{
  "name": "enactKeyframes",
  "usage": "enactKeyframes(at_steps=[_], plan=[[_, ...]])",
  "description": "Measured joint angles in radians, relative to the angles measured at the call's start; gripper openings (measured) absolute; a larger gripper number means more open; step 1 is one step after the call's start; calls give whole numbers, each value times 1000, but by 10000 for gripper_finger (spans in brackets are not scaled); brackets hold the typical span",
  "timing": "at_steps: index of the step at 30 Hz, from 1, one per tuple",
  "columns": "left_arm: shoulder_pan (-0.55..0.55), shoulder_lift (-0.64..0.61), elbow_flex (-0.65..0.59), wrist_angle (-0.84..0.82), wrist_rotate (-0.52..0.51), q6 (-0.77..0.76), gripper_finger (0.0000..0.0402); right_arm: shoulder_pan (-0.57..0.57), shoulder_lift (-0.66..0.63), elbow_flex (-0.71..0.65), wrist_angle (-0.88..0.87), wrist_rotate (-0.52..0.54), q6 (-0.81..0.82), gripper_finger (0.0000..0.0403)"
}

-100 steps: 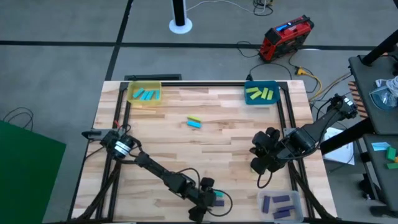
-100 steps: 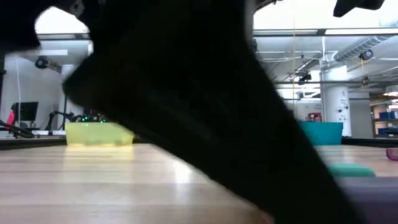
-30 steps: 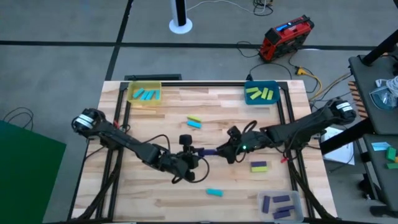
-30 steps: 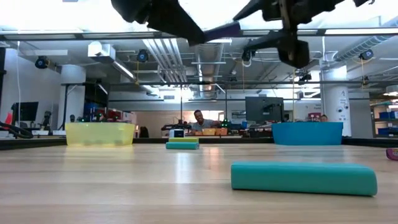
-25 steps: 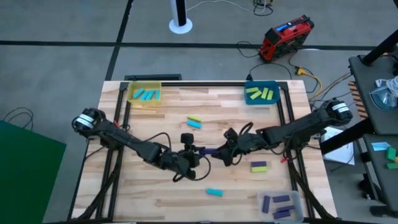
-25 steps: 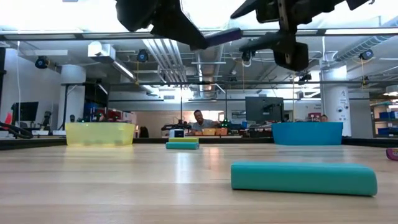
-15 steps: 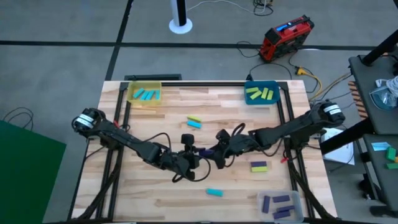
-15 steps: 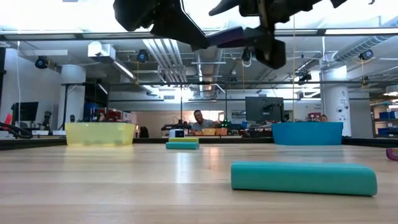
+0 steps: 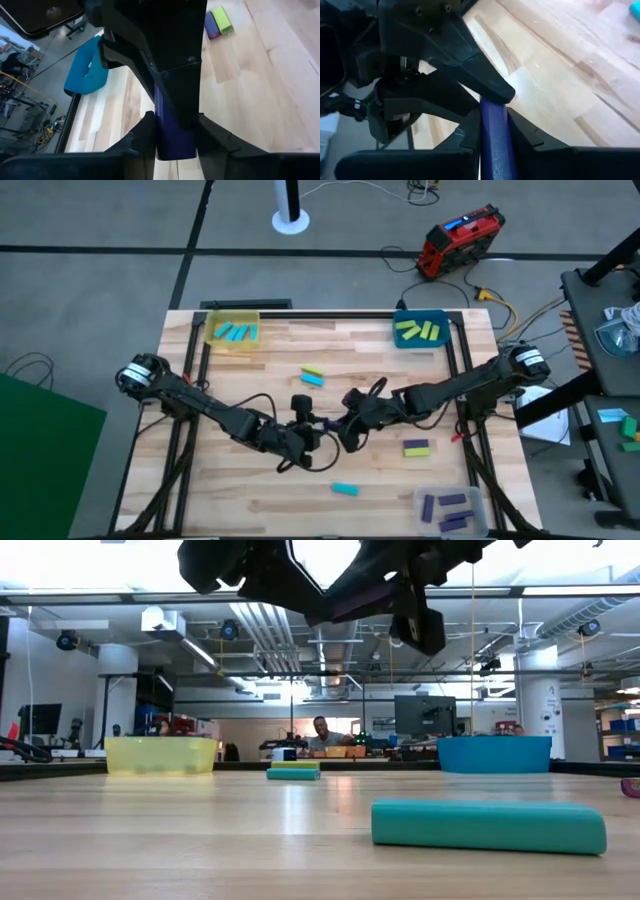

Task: Sort blocks
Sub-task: Put the blue block into the transparent bin

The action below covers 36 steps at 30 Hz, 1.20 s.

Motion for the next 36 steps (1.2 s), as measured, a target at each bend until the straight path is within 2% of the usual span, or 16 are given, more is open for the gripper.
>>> enactKeyframes(at_steps=[3,7,11,14,18,24,27,33,36], plan=[[2,0,1,-32,4,-6,124,0,-22,26,-132,-8,-8,51],[2,-2,-1,-55,-3,-24,150,-6,-62,120,-486,-101,-6,51],[2,-3,-1,-66,-3,-47,157,5,-96,253,-851,-234,-27,51],[3,-3,-1,-72,-3,-53,158,61,-111,326,-1044,-352,-51,51],[4,-4,-1,-107,-2,-98,159,189,-133,374,-1249,-408,-69,51],[4,-10,-1,-179,-2,-197,159,457,-138,358,-1288,-445,-2,51],[4,-10,-1,-192,-1,-211,160,553,-111,349,-1287,-458,53,51],[11,-10,-1,-203,-1,-214,160,665,-43,347,-1247,-460,155,51],[15,-10,-1,-204,-1,-214,160,690,2,347,-1198,-459,162,73]])
